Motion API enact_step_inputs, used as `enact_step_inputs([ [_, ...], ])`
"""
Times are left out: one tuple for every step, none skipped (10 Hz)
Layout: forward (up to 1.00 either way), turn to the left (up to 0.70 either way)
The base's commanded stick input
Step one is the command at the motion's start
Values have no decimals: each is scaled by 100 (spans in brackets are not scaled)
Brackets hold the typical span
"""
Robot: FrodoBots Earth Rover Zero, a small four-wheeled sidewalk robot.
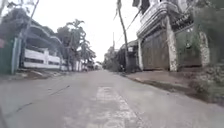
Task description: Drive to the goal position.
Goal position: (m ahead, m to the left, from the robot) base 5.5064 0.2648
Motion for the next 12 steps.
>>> enact_step_inputs([
  [70, 0],
  [70, 0],
  [70, 0],
  [70, 0],
  [70, 0],
  [70, 0],
  [70, 0],
  [70, 0],
  [70, 0],
  [70, 0],
  [70, 0],
  [70, 0],
])
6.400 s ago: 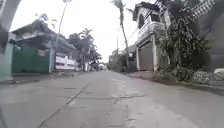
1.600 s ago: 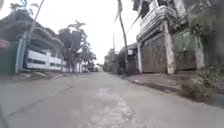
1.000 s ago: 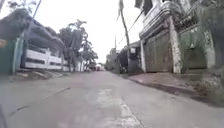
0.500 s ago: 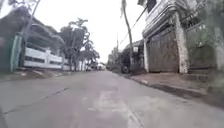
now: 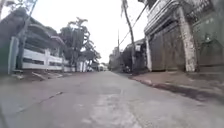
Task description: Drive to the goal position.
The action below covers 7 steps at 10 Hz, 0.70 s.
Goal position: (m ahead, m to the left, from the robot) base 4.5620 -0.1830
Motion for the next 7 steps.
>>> enact_step_inputs([
  [70, 0],
  [70, 0],
  [70, 0],
  [70, 0],
  [70, 0],
  [70, 0],
  [70, 0],
])
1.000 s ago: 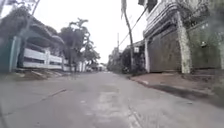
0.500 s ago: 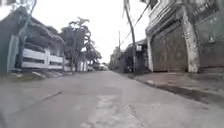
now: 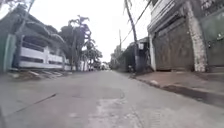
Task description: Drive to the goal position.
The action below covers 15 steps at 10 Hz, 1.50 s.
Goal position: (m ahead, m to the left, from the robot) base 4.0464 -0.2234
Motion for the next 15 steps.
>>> enact_step_inputs([
  [70, 0],
  [70, 0],
  [70, 0],
  [70, 0],
  [70, 0],
  [70, 0],
  [70, 0],
  [70, 0],
  [70, 0],
  [70, 0],
  [70, 0],
  [70, 0],
  [70, 0],
  [70, 0],
  [70, 0],
])
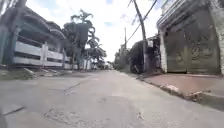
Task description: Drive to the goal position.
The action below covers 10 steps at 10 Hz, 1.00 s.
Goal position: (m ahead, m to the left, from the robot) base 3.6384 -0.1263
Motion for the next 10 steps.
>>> enact_step_inputs([
  [70, 0],
  [70, 0],
  [70, 0],
  [70, 0],
  [70, 0],
  [70, 0],
  [70, 0],
  [70, 0],
  [70, 0],
  [70, 0],
])
